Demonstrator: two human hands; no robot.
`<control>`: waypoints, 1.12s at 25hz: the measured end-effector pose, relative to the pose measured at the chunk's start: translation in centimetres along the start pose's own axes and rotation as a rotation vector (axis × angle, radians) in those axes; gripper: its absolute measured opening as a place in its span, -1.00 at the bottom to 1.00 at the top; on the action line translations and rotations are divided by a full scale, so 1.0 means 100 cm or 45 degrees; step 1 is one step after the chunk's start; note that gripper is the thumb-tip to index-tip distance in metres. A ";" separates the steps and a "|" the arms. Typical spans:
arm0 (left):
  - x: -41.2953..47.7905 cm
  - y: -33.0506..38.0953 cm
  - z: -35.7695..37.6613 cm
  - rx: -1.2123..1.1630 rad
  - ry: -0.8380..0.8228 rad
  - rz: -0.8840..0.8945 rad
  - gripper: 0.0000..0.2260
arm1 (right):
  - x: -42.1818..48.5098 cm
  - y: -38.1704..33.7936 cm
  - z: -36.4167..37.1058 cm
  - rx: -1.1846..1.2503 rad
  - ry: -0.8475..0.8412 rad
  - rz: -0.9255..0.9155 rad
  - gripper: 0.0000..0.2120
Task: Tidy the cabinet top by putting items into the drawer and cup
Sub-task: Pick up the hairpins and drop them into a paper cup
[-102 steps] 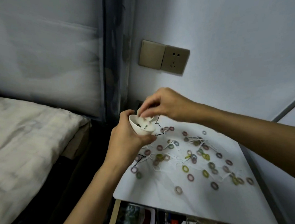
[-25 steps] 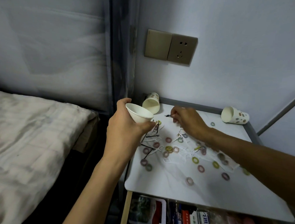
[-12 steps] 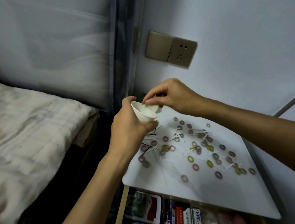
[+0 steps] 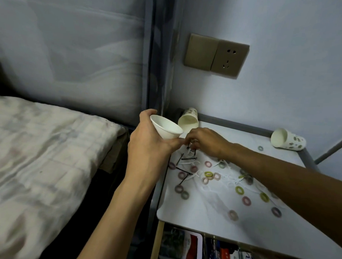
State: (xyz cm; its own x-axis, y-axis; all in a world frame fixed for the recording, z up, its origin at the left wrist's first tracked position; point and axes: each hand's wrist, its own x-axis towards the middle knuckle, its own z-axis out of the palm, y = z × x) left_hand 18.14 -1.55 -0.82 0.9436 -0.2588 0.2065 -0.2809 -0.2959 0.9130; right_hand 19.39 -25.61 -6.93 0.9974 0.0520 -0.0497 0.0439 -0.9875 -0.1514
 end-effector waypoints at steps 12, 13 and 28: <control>-0.004 0.004 0.010 -0.026 -0.048 0.007 -0.27 | -0.023 0.034 -0.004 0.304 0.038 0.519 -0.88; -0.004 0.004 0.010 -0.033 -0.044 0.006 -0.27 | -0.025 0.035 -0.006 0.351 0.060 0.549 -0.88; -0.003 0.005 0.017 -0.059 -0.049 -0.016 -0.26 | -0.036 0.047 -0.009 0.498 0.331 0.723 -0.75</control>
State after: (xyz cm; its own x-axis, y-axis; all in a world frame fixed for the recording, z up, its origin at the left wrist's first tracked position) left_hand 17.45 -3.19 -1.01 0.9393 -0.2908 0.1818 -0.2597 -0.2571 0.9308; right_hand 16.05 -30.55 -6.57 0.8438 -0.5367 0.0027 -0.4588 -0.7238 -0.5153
